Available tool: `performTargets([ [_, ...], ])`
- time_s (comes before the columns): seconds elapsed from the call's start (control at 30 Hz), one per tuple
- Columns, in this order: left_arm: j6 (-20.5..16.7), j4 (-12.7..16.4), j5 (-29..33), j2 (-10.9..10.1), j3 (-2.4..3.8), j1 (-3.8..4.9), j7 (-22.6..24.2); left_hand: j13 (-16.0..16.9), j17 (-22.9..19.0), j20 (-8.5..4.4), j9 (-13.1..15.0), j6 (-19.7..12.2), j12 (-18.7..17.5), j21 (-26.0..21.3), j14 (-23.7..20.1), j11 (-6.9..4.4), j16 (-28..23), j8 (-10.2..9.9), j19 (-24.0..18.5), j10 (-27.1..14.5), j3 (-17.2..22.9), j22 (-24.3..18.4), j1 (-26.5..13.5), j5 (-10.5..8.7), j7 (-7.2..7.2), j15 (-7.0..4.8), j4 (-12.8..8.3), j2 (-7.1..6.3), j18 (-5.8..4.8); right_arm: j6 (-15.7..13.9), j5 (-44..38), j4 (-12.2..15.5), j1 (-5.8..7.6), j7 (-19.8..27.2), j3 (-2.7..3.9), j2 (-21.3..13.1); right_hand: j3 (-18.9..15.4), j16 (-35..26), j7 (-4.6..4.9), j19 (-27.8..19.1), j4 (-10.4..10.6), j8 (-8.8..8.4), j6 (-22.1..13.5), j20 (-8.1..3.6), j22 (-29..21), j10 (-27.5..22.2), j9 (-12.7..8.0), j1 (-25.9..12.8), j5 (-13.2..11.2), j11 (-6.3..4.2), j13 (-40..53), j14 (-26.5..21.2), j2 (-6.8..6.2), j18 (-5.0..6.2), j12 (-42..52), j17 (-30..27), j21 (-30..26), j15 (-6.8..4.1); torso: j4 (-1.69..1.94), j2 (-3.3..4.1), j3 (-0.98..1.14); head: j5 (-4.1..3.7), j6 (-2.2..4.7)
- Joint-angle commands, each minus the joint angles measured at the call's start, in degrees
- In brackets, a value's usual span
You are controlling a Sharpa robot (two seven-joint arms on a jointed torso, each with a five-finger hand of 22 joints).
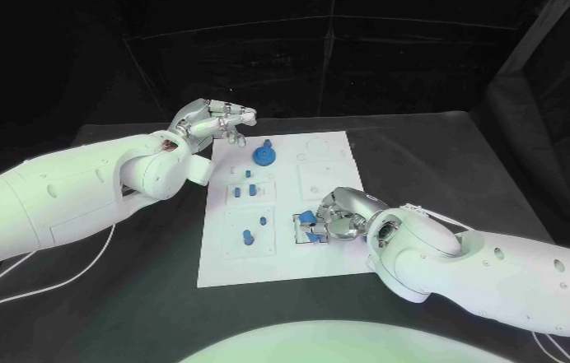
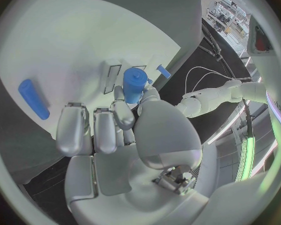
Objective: Assemble the parts on the task board
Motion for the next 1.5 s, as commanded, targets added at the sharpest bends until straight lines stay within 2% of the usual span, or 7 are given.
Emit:
performTargets([
  [0.03, 0.5, 0.1, 0.2, 0.1, 0.05, 0.1, 0.2, 0.1, -0.1, 0.19, 0.0, -0.4, 0.2, -0.4, -0.3, 0.07, -0.3, 0.3, 0.2, -0.3, -0.2, 0.0, -0.1, 0.09, 0.12, 0.06, 0.0, 0.57, 1.18, 0.5, 0.7, -0.3, 0.1, -1.7, 0.03, 0.4, -0.5, 0.0, -0.08, 0.2, -0.1, 0.33, 0.6, -0.4, 0.1, 0.2, 0.1, -0.5, -0.4, -0.17, 0.1, 2.6, 0.55, -1.08, -0.3, 0.0, 0.2, -0.31, -0.1, -0.05, 0.05, 0.15, -0.03],
  [0.33, 0.5, 0.1, 0.2, 0.1, 0.05, 0.1, 0.2, 0.1, -0.1, 0.19, -0.1, -0.5, 0.3, -0.4, -0.3, 0.09, -0.3, 0.3, 0.3, -0.4, -0.3, -0.1, -0.1, 0.09, 0.14, 0.07, 0.0, 0.57, 1.17, 0.1, -0.3, -1.0, 0.11, -2.3, 0.04, 1.6, -3.8, -0.4, -0.37, 0.1, -0.2, 0.5, 1.2, -0.62, 0.0, 0.1, 0.6, -4.4, -10.7, -0.38, -0.1, 2.5, 0.2, -1.07, -1.5, -0.6, 0.1, -0.51, -0.06, -0.08, 0.04, 0.27, -0.1],
  [0.4, 0.5, 0.1, 0.2, 0.1, 0.05, 0.1, 0.2, 0.1, -0.1, 0.19, -0.1, -0.5, 0.3, -0.4, -0.3, 0.09, -0.3, 0.3, 0.3, -0.4, -0.3, -0.1, -0.1, 0.09, 0.14, 0.07, 0.0, 0.57, 1.17, 0.1, -0.7, -1.1, 0.11, -2.4, 0.04, 1.7, -4.8, -0.6, -0.37, 0.1, -0.1, 0.53, 1.1, -0.66, -0.1, -0.1, 0.8, -6.6, -17.2, -0.38, -0.5, 2.4, -0.54, -1.04, -2.3, -1.0, 0.0, -0.52, -0.08, -0.05, 0.04, 0.32, -0.08],
  [0.53, 0.5, 0.1, 0.2, 0.1, 0.05, 0.1, 0.2, 0.1, -0.1, 0.19, -0.1, -0.5, 0.3, -0.4, -0.3, 0.09, -0.3, 0.3, 0.3, -0.4, -0.3, -0.1, -0.1, 0.09, 0.14, 0.07, 0.0, 0.57, 1.17, -0.2, -1.3, -1.3, 0.11, -2.5, 0.04, 1.9, -2.9, -1.0, -0.31, -0.1, 0.1, 0.5, 0.7, -0.58, -0.5, -0.5, 1.1, -11.0, -21.5, -0.18, -1.0, 2.3, -3.4, -0.98, -3.6, -1.6, -0.3, -0.46, -0.09, -0.03, 0.03, 0.37, -0.1],
  [0.73, 0.5, 0.0, 0.2, 0.1, 0.05, 0.1, 0.2, 0.1, -0.1, 0.19, -0.1, -0.5, 0.3, -0.4, -0.3, 0.09, -0.3, 0.3, 0.3, -0.4, -0.3, -0.1, -0.1, 0.09, 0.14, 0.07, 0.0, 0.57, 1.17, -0.5, -1.8, -1.2, 0.11, -2.2, 0.04, 2.0, 0.3, -1.4, -0.17, -0.2, 0.2, 0.5, 0.3, -0.58, -0.8, -1.0, 1.4, -15.0, -21.6, -0.22, -1.9, 2.2, -6.62, -0.92, -5.3, -2.2, -0.6, -0.38, -0.13, -0.01, 0.06, 0.47, -0.19],
  [1.03, 0.5, -0.1, 0.2, 0.0, 0.05, 0.1, 0.2, 0.1, -0.1, 0.19, -0.1, -0.5, 0.3, -0.4, -0.3, 0.09, -0.3, 0.3, 0.3, -0.4, -0.3, -0.1, -0.1, 0.09, 0.14, 0.07, 0.0, 0.57, 1.17, 0.4, -2.0, 0.0, 0.1, -0.8, 0.04, 1.6, 1.6, -1.3, -0.22, -0.1, 0.1, 0.65, 0.5, -0.55, -0.5, -0.9, 1.6, -14.9, -21.3, -0.25, -1.8, 2.3, -6.15, -0.97, -5.4, -2.1, -0.4, -0.39, -0.16, -0.04, 0.05, 0.47, -0.25],
  [1.5, 0.6, -0.1, 0.2, 0.0, 0.05, 0.1, 0.2, 0.1, -0.1, 0.19, -0.1, -0.5, 0.3, -0.4, -0.3, 0.09, -0.3, 0.3, 0.3, -0.4, -0.3, -0.1, -0.1, 0.09, 0.14, 0.07, 0.0, 0.57, 1.17, 4.0, -2.8, 0.6, 0.1, 1.2, 0.04, 0.6, 4.7, -1.3, -0.57, 0.2, -7.3, 1.53, 1.5, -0.79, 0.8, -0.2, 2.4, 2.8, -16.7, -0.63, -0.9, 2.3, -2.92, -1.18, -5.4, -2.0, 0.2, -0.72, -0.09, -0.05, 0.0, 0.43, -0.36],
])
